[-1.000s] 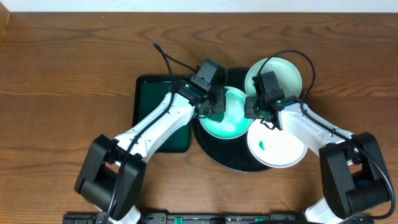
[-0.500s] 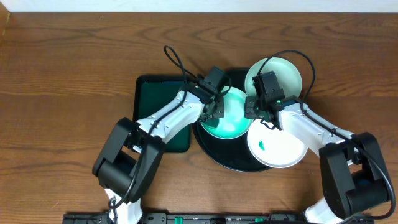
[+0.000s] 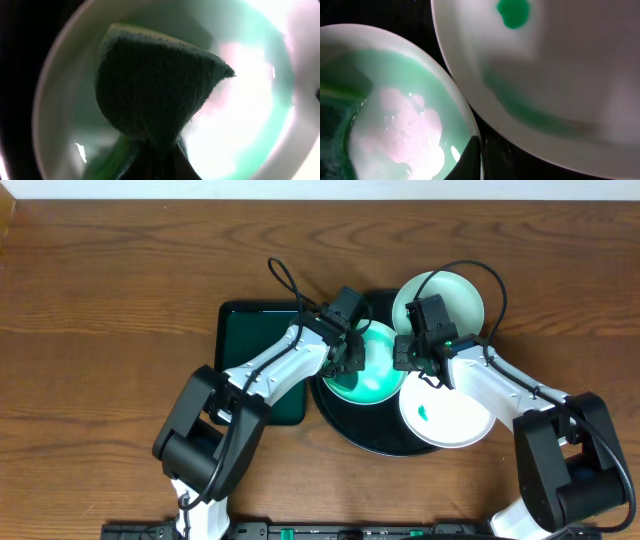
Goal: Clean dirty plates on tray and stack at the side
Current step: 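Scrub the pale green plate surface with the sponge in the left gripper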
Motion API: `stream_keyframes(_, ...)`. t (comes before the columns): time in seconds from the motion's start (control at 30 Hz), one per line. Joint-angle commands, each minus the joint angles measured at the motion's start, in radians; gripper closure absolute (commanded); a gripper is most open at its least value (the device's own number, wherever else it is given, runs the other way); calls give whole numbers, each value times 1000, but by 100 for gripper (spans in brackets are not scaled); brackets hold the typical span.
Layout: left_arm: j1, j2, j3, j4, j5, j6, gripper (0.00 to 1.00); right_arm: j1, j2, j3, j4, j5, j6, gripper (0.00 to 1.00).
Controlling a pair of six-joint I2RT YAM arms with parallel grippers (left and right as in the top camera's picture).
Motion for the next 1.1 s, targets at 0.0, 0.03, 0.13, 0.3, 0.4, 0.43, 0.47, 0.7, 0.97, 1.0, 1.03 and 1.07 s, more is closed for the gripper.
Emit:
stream_keyframes(0.0, -28, 37, -6, -3, 202, -14, 93, 5, 9, -2, 2, -35, -5, 99)
stream_keyframes(0.03, -28, 26, -2, -3, 207, -14, 93, 5, 9, -2, 2, -35, -5, 99)
stream_keyframes(0.13, -28, -23, 6, -3, 208, -14, 93, 5, 9, -2, 2, -35, -5, 99)
stream_keyframes(0.3, -28, -141, 6, -3, 183, -13, 93, 5, 9, -2, 2, -35, -5, 99)
stream_keyframes(0.4, -28, -207, 5, -3, 124, -12, 93, 5, 9, -2, 2, -35, -5, 99)
stream_keyframes(0.43, -28, -228, 5, -4, 96, -12, 93, 5, 9, -2, 2, -35, -5, 99)
stream_keyframes(0.47, -28, -245, 5, -4, 74, -11, 92, 5, 9, -2, 2, -35, -5, 99)
stream_keyframes(0.7, -28, -303, 5, -8, -116, -5, 93, 5, 9, -2, 2, -35, -5, 99)
stream_keyframes(0.97, -28, -271, -18, -11, -183, -5, 92, 5, 9, -2, 2, -35, -5, 99)
stream_keyframes(1.0, -29, -260, -19, -11, -183, -5, 92, 5, 9, -2, 2, -35, -5, 99)
stream_keyframes(1.03, -30, -246, -19, -11, -183, -5, 92, 5, 9, -2, 2, -35, -5, 99)
stream_keyframes(1.07, -30, -233, -19, -11, -183, -5, 92, 5, 9, -2, 2, -35, -5, 99)
